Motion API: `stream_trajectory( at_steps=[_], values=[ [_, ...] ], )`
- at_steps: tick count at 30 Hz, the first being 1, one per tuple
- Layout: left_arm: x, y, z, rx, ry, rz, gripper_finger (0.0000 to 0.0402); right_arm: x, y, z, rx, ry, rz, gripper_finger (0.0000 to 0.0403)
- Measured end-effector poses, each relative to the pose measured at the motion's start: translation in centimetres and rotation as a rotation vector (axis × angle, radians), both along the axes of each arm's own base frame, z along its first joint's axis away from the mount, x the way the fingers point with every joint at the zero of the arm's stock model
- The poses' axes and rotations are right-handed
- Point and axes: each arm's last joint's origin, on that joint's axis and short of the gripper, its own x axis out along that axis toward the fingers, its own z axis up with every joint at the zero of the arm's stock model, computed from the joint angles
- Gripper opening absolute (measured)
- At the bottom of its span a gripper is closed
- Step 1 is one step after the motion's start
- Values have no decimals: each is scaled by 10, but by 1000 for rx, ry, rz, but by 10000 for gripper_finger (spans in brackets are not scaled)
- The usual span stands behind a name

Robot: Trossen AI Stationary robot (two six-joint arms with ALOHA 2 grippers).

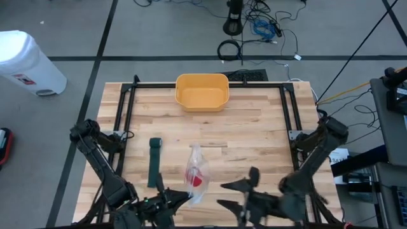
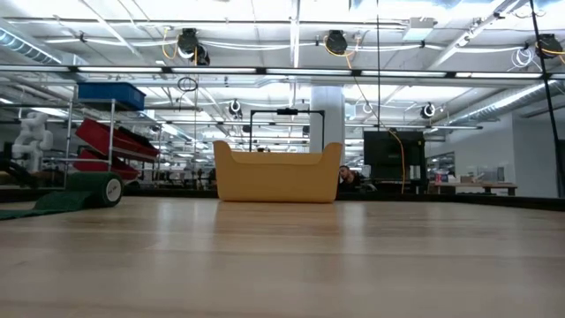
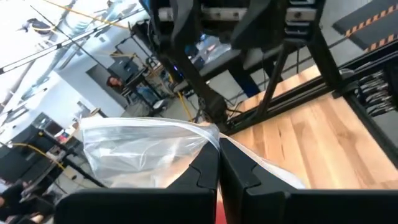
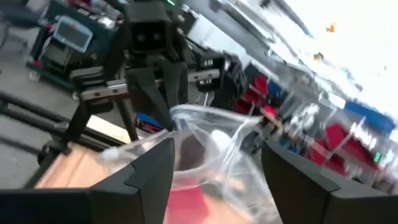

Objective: Roll bandage
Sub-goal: Put the rolled red bandage into the transparent zip bag

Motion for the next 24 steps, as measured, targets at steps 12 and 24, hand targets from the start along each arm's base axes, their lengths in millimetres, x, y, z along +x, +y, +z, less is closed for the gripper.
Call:
stream_trajectory(
  at_steps=[12, 24],
  values=[
    [-6, -4, 15, -104, -26, -259, 4, -47, -30, 51, -139, 22, 315, 212],
    [-6, 1, 1, -303, 54, -213, 4, -26, -59, 38, -107, 194, 481, 212]
  ],
)
